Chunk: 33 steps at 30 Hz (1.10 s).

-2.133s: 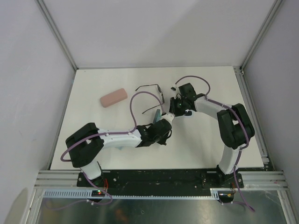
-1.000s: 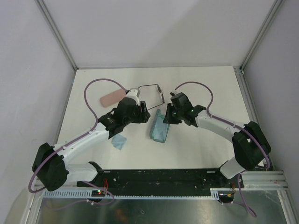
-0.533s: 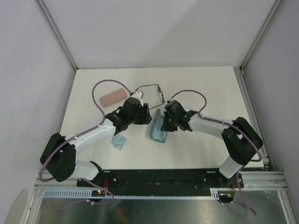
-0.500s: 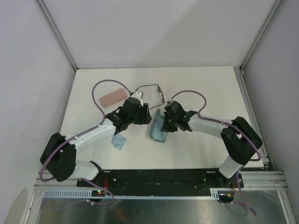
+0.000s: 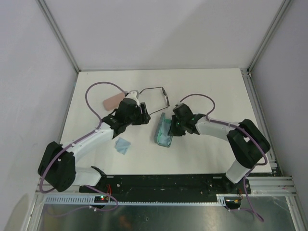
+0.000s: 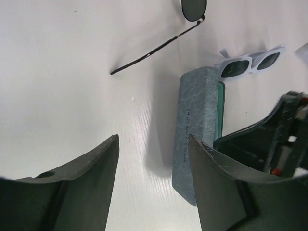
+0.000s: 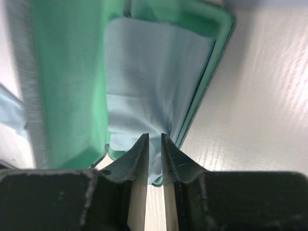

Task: Organize the sunglasses
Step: Adjust the folded cleaning cloth on the sunglasses case, then move the sunglasses to the center of the board.

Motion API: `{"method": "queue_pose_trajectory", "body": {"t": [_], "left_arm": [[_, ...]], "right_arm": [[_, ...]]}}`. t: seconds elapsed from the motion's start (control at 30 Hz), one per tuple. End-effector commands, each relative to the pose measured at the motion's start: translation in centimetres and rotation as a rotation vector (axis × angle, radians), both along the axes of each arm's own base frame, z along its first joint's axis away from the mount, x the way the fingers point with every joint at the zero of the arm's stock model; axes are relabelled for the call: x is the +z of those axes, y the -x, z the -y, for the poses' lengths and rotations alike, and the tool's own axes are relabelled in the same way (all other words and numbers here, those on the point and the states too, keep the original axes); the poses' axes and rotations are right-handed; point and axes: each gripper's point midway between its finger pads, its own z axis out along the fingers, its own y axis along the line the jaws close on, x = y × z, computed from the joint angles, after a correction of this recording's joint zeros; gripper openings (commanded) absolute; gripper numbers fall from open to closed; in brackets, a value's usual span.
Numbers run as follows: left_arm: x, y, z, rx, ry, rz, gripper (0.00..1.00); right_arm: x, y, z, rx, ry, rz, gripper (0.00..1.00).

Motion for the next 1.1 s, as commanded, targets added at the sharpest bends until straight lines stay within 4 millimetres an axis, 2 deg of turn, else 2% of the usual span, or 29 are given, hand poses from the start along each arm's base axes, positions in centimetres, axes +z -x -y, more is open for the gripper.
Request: {"method": "queue_pose_trajectory", "body": {"t": [0.0,0.1,0.17,0.27,0.3,0.37,0.43,0.53,0.7,0.83,1.07], "left_arm": [[2.4,-0.3,-1.1,0.025,0.039,0.077,0.64],[2.8,0.2,-1.7,0.03,0.048,0.095,0.65],[3.3,0.6,-2.1,0.033,0.057,0.111,0.66],[4.3,1.2,-2.6,0.036,0.076,0.143,0.68],[4.5,1.4,-2.7,0.037,0.079,0.153,0.69],[5.0,1.8,-3.1,0.04,0.085,0.173,0.71],[5.5,2.1,-3.4,0.042,0.091,0.188,0.73],[6.0,2.6,-3.7,0.043,0.099,0.205,0.74],[6.5,3.4,-4.2,0.045,0.11,0.22,0.75],[6.5,3.7,-4.3,0.043,0.115,0.221,0.75],[6.1,4.1,-4.1,0.025,0.12,0.21,0.76]], "right_arm": [[6.0,-3.0,0.5,-0.006,-0.11,0.159,0.23],[7.9,-4.8,2.7,-0.056,-0.078,0.207,0.3],[8.1,-5.7,4.7,-0.126,-0.054,0.197,0.35],[8.0,-7.3,8.4,-0.326,-0.019,0.169,0.39],[7.8,-7.6,9.4,-0.406,-0.008,0.156,0.44],[7.9,-8.1,10.9,-0.535,0.001,0.15,0.65],[8.3,-8.5,11.7,-0.631,-0.004,0.16,0.72],[8.3,-8.8,13.4,-0.815,-0.014,0.147,0.72],[7.3,-9.4,14.8,-1.038,-0.072,0.08,0.69],[6.6,-10.2,15.4,-1.145,-0.104,0.065,0.71],[4.2,-12.3,15.3,-1.208,-0.175,-0.004,0.7]]}}
